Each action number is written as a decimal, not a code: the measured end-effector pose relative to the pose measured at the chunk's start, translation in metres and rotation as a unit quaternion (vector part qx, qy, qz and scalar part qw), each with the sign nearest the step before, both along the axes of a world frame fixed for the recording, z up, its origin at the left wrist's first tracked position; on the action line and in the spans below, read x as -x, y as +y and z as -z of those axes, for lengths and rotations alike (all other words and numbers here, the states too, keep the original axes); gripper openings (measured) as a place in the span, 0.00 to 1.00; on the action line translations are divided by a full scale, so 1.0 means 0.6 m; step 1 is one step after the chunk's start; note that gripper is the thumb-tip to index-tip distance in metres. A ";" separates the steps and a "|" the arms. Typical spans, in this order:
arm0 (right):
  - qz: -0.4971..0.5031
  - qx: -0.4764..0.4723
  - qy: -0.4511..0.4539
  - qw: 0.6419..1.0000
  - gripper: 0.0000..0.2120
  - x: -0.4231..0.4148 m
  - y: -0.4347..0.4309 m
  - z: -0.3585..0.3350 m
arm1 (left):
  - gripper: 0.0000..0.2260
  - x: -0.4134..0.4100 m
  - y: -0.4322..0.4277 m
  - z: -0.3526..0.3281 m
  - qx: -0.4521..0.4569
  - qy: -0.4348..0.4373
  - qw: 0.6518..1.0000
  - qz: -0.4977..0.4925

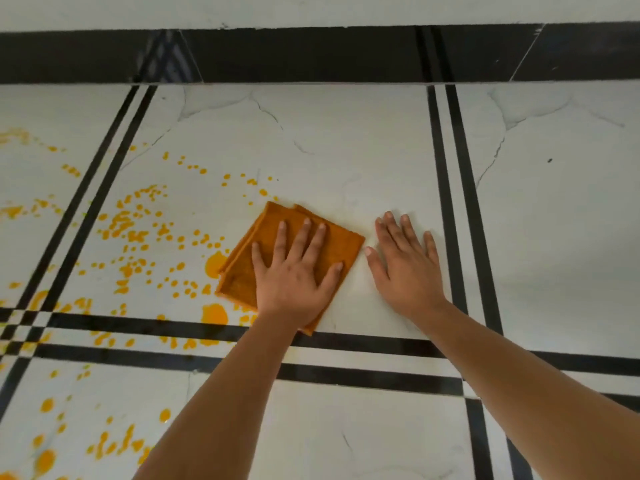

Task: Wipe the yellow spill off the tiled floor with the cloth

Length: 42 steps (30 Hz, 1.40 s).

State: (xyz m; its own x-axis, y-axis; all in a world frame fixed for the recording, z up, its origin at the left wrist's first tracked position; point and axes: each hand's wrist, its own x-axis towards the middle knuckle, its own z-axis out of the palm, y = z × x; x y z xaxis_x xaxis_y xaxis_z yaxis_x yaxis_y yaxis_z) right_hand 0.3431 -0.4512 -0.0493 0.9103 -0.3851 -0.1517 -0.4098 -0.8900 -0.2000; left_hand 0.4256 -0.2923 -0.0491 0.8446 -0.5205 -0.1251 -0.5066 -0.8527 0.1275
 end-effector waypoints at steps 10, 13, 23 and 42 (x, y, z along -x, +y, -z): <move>-0.013 -0.004 0.012 1.000 0.35 0.011 0.047 -0.004 | 0.30 -0.013 0.023 -0.001 0.013 0.003 0.998 -0.059; -0.035 -0.002 0.011 0.999 0.36 0.010 0.061 -0.004 | 0.30 0.025 0.038 0.003 0.030 -0.020 0.998 -0.058; -0.102 0.006 -0.007 0.995 0.40 0.035 0.141 -0.009 | 0.31 0.109 0.150 -0.005 -0.003 0.005 0.994 -0.107; -0.296 -0.026 -0.022 0.955 0.30 0.010 0.341 -0.031 | 0.26 0.214 0.341 -0.016 0.119 -0.010 0.964 -0.240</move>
State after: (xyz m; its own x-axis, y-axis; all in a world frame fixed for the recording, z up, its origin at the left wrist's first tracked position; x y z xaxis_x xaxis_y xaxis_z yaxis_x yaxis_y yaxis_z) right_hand 0.3373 -0.2465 -0.0306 0.9721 0.2059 -0.1127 0.1718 -0.9514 -0.2557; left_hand 0.2970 -0.0878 -0.0393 0.9962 -0.0817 -0.0317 -0.0660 -0.9374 0.3418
